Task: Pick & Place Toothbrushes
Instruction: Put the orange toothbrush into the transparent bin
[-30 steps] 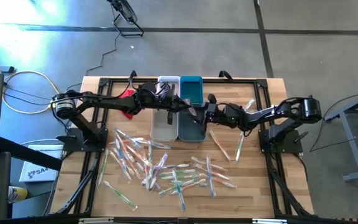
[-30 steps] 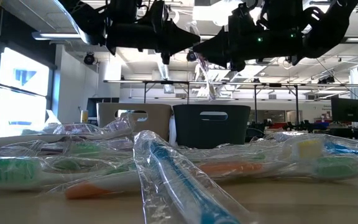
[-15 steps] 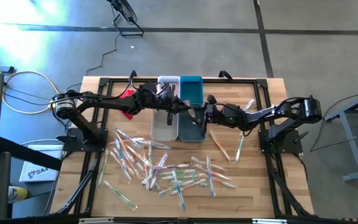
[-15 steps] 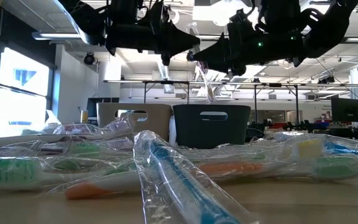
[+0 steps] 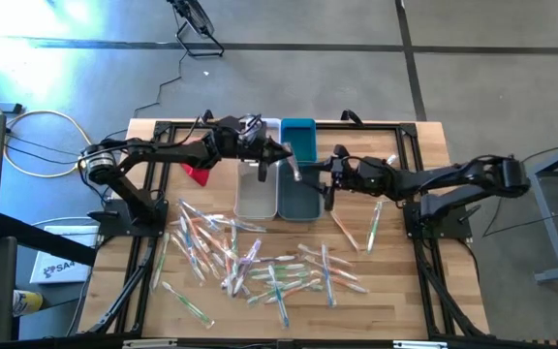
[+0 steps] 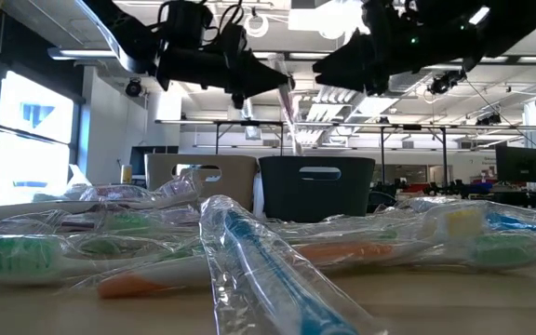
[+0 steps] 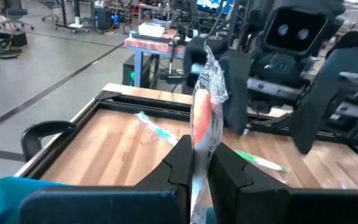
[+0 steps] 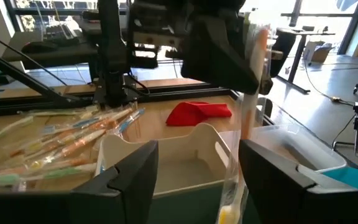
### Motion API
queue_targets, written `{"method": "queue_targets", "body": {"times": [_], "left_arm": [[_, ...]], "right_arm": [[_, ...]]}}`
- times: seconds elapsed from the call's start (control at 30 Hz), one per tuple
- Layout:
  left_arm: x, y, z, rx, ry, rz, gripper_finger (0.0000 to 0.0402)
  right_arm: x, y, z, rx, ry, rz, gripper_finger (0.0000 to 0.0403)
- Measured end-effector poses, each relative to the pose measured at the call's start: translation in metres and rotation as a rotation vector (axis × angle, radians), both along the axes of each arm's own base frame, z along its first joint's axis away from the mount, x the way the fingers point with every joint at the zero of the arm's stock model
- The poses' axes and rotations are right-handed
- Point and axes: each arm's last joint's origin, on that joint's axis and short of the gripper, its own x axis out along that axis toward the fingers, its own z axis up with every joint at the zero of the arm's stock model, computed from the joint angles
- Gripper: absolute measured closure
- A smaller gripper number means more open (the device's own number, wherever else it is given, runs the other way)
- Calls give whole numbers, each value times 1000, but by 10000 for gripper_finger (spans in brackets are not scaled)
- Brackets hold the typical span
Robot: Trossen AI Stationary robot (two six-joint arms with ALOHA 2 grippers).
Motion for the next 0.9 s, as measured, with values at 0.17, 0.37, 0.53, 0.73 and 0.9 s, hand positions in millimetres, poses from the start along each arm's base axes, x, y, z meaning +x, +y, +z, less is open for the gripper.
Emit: {"method": "queue_targets", "body": {"times": [0.17, 0.37, 0.53, 0.73, 0.9], "left_arm": [[-12, 16, 7, 1, -5, 32, 378], [-38, 37, 21, -10, 7, 122, 378], [-58, 51, 27, -31, 36, 194, 378], [-74, 69, 20, -119, 92, 275, 378], [-83, 79, 17, -142, 120, 349, 378]], "right_arm": [[-12, 2, 8, 5, 35, -1, 186], [-20, 3, 9, 56, 71, -9, 186], [-20, 3, 6, 62, 95, -10, 186], [-20, 3, 6, 62, 95, -10, 186], [-20, 3, 6, 63, 101, -10, 186]]}}
